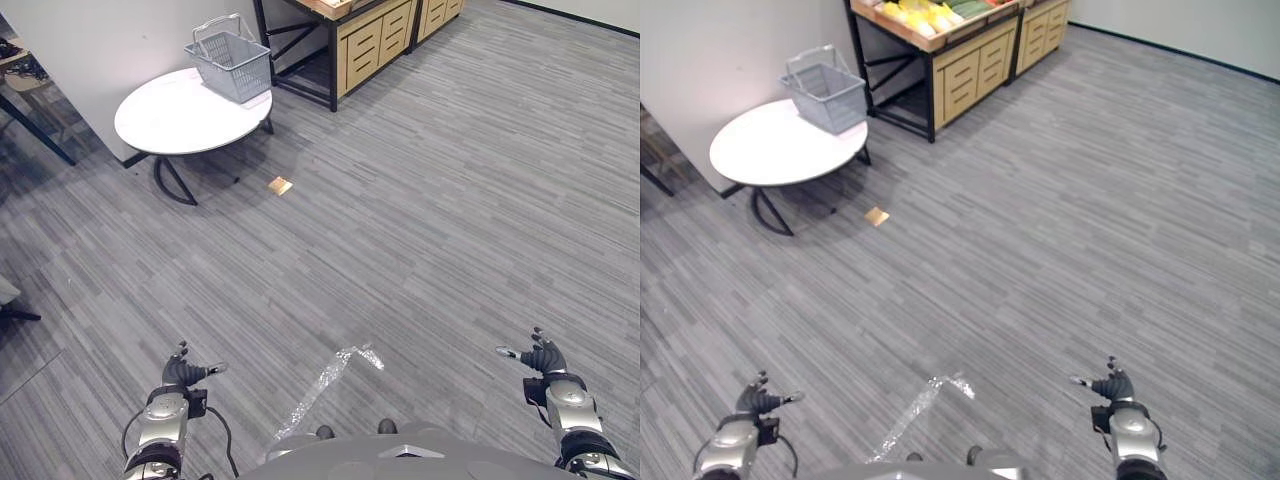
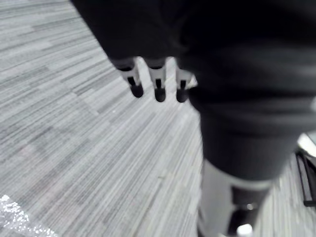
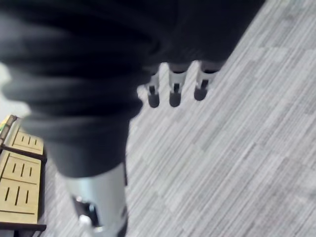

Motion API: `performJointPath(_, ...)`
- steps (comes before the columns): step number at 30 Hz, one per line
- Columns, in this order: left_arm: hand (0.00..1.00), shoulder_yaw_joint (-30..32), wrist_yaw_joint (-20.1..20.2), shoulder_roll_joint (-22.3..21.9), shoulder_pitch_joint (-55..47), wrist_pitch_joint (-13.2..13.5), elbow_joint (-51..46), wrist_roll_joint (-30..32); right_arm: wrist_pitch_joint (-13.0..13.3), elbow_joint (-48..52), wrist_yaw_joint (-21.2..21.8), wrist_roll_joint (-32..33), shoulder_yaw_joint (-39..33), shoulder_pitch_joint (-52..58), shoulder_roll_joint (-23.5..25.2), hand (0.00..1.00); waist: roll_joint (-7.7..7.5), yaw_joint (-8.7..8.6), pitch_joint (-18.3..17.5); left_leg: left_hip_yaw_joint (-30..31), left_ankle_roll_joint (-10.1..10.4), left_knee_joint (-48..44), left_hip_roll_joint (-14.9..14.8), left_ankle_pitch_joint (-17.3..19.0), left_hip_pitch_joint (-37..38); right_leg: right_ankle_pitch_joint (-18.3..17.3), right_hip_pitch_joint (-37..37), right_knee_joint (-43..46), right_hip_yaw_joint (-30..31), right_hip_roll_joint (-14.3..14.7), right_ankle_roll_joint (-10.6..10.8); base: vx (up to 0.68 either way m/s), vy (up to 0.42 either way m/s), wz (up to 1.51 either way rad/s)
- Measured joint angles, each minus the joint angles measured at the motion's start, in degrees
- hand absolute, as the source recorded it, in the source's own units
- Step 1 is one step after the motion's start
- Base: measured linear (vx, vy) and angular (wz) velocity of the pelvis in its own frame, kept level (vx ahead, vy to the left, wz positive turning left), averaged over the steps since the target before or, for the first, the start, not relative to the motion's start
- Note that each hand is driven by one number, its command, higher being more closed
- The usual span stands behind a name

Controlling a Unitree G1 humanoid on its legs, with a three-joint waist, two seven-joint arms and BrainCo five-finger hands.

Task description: Pick vegetable in the basket

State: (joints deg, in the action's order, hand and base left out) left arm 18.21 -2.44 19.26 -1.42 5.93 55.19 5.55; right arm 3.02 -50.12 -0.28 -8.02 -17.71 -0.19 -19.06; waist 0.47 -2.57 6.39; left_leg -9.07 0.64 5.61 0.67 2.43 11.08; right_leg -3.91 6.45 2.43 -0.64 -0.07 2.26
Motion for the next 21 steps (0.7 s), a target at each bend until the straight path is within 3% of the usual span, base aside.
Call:
performJointPath(10, 0.0, 1.2, -0.1, -2.6, -2.0, 0.0, 0.5, -1.0, 0.0, -0.6, -0.2, 1.1, -0.1, 0.2, 0.3, 0.0, 0.91, -0.21, -1.1, 0.1, -0.1, 0.0, 0.0, -0.1, -0.1, -0.1, -0.2, 0.4, -0.1, 0.0, -0.1, -0.05, -0.036, 0.0)
performJointPath(15, 0.0, 1.0, -0.1, -3.2, -2.0, -0.1, 0.7, -2.1, 0.0, -0.6, -0.2, 1.1, -0.2, 0.2, 1.0, 0.0, 0.64, -0.15, -1.1, 0.3, -0.3, 0.2, 0.0, -0.2, -0.3, -0.4, -0.2, 0.4, -0.5, 0.0, -0.3, -0.03, -0.03, 0.03)
performJointPath(21, 0.0, 0.0, -0.1, -3.1, -1.6, -0.1, 0.7, -2.2, -0.1, -0.6, -0.1, 2.3, -1.8, -0.1, 1.9, 0.0, -0.02, -0.27, -1.4, 1.6, -0.5, 0.0, 0.3, -0.5, -2.3, -3.5, -4.1, 5.4, -1.8, -0.5, -0.4, 0.02, -0.03, 0.12)
